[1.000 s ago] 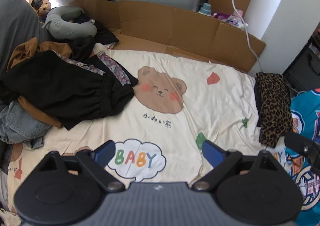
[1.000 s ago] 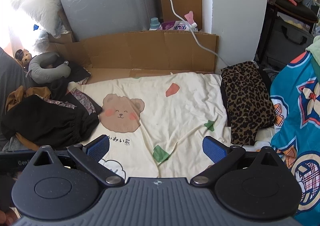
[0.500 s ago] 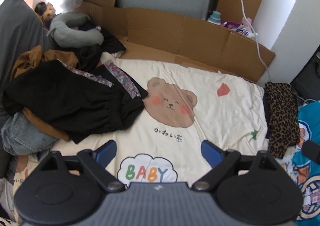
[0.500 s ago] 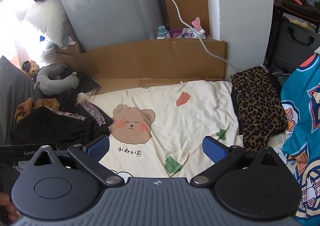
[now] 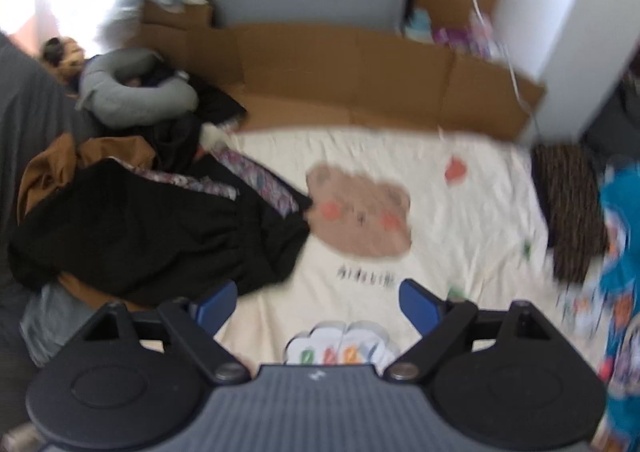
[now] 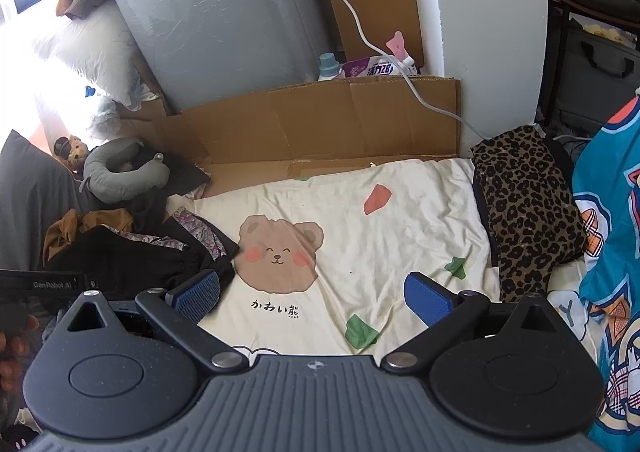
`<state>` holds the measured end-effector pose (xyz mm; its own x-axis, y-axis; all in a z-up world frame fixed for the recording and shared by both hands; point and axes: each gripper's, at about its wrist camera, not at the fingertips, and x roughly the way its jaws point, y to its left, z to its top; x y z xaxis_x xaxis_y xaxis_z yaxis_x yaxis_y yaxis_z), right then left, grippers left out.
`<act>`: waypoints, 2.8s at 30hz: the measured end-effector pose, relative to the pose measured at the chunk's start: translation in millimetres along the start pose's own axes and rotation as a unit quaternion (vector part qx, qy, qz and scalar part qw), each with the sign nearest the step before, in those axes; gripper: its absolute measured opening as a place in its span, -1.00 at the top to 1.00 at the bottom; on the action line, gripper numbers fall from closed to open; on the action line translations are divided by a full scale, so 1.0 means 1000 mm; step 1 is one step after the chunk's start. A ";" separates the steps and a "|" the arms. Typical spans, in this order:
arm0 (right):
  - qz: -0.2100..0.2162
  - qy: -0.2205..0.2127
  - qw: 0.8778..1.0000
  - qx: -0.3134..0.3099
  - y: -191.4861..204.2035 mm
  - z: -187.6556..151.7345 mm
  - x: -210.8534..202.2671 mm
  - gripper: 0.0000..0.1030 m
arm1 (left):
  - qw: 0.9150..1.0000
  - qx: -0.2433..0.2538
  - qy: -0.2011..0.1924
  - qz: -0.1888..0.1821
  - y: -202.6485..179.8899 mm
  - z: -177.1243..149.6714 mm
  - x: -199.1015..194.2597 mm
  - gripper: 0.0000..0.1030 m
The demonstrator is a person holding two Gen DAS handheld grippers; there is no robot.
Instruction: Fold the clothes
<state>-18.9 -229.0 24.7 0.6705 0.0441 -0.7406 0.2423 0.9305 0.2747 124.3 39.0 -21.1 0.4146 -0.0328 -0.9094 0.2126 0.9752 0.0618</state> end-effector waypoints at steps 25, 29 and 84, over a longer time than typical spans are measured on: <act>0.010 0.014 1.000 0.018 -0.005 -0.027 0.065 -0.96 | 0.999 -0.036 -0.009 -0.036 0.086 0.026 0.074 -0.70; 0.022 0.030 0.999 0.028 0.004 -0.047 0.096 -0.94 | 0.998 -0.058 0.004 -0.037 0.106 0.024 0.105 -0.71; 0.020 0.128 0.989 0.072 -0.003 -0.157 0.188 -0.92 | 0.994 0.066 -0.018 -0.083 0.132 -0.048 0.246 0.99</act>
<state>-3.6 -166.6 -211.8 0.4862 0.1879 -0.8534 0.3290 0.8654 0.3780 212.1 169.7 -256.5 0.3949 -0.2013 -0.8964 0.3944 0.9184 -0.0325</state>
